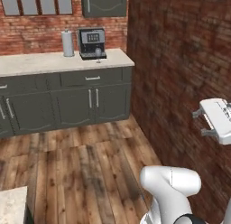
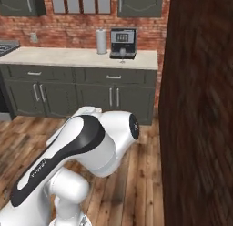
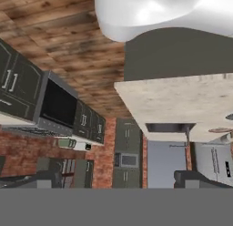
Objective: Retrieve the wine glasses from the counter and place one next to each plate.
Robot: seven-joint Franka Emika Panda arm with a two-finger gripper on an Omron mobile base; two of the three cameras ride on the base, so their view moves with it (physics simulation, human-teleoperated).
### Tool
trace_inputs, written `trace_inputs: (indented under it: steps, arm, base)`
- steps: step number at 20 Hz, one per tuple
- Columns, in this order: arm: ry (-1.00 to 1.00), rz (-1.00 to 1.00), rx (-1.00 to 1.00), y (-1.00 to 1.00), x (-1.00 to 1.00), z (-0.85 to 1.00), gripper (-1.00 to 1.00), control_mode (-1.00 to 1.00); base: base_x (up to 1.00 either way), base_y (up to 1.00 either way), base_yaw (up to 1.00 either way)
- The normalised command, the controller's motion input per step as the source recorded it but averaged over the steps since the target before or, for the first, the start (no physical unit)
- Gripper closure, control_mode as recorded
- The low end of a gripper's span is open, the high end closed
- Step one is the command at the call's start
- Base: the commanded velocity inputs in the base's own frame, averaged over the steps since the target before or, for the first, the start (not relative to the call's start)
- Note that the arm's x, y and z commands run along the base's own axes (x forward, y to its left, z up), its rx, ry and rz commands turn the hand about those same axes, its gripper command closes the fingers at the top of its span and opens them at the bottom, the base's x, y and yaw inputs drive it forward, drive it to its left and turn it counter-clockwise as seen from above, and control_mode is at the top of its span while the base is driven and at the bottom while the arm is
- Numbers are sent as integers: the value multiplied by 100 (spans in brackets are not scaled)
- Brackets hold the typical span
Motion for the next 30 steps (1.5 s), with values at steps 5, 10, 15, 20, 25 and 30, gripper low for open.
trace_inputs:
  steps: [5,10,15,20,25,30]
  arm:
    - [0,0,0,0,0,0,-100,100]
    - [0,0,0,0,0,0,-100,100]
    - [0,0,0,0,0,0,-100,100]
    - [0,0,0,0,0,0,-100,100]
    - [0,0,0,0,0,0,-100,100]
    - [0,0,0,0,0,0,-100,100]
  base:
    - [100,-2,0]
    - [100,0,-3]
    - [100,-1,-4]
    - [100,0,-2]
    - [100,0,-2]
    - [100,0,0]
